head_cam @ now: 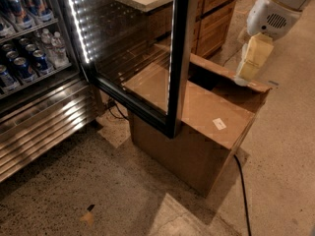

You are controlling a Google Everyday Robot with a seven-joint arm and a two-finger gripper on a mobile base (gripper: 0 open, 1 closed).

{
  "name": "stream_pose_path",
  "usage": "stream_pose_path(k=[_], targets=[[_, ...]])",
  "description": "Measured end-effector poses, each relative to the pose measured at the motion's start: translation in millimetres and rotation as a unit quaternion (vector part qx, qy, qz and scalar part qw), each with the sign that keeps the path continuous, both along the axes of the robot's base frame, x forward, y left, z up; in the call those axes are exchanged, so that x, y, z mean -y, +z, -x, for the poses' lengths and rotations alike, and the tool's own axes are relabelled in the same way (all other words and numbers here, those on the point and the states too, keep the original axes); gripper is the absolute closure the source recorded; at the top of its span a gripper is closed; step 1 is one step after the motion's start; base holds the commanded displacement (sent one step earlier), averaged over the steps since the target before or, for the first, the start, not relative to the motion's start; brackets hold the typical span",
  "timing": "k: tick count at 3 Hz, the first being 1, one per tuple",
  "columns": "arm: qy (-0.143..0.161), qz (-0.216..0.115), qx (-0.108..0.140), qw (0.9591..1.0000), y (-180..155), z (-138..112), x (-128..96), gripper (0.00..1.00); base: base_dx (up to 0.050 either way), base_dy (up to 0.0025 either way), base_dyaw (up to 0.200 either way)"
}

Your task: Close right fridge door

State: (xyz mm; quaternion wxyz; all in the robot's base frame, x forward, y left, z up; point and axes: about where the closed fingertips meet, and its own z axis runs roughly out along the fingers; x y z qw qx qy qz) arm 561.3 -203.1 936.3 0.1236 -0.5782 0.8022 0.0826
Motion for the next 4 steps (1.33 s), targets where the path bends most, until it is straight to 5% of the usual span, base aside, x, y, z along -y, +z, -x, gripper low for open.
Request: stream_pose_path(k=[1, 4], targets=[[0.000, 0.000, 0.000, 1.0000, 0.0, 0.0, 0.0, 0.00, 0.045, 0.00191, 0.084], [0.000, 0.000, 0.000, 1.0000, 0.0, 0.0, 0.0, 0.00, 0.045, 0.00000, -0.001]])
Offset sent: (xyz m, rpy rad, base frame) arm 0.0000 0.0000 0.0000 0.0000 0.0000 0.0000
